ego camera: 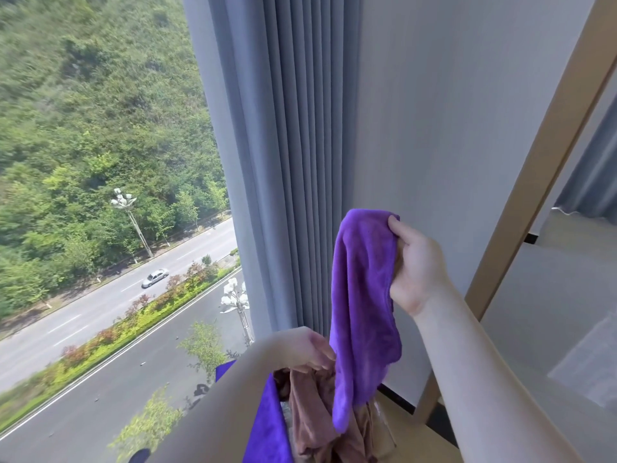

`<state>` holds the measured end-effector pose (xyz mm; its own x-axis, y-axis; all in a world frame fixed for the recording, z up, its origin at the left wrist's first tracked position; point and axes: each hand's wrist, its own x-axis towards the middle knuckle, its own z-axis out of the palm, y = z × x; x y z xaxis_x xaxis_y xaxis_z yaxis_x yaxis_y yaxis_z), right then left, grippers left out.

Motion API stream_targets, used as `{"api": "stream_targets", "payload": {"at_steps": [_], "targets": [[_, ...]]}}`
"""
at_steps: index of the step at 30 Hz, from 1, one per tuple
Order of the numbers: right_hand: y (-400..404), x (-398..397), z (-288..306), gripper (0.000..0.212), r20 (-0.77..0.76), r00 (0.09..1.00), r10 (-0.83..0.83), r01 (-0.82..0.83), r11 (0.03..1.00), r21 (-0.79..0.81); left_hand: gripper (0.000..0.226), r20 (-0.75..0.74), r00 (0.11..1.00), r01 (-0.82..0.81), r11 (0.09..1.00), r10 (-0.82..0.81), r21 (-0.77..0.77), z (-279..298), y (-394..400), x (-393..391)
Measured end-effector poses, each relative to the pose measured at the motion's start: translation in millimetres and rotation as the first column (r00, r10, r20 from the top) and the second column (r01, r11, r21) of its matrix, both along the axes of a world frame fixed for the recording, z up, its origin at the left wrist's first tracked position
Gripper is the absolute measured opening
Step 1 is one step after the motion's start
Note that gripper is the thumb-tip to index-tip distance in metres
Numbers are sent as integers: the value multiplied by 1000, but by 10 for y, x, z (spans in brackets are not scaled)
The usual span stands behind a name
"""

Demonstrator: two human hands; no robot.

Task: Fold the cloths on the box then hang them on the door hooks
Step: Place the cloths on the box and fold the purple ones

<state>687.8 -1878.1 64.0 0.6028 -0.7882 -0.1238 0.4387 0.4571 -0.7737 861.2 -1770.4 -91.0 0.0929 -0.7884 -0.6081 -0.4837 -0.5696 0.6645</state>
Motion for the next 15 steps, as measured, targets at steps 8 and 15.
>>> {"api": "stream_targets", "payload": {"at_steps": [8, 15], "targets": [[70, -51, 205, 33, 110, 994, -19, 23, 999, -38, 26, -132, 978, -155, 986, 162, 63, -150, -16, -249], [-55, -74, 86, 26, 131, 987, -97, 100, 995, -14, 28, -573, 691, -618, 771, 441, -153, 87, -196, -202]]}}
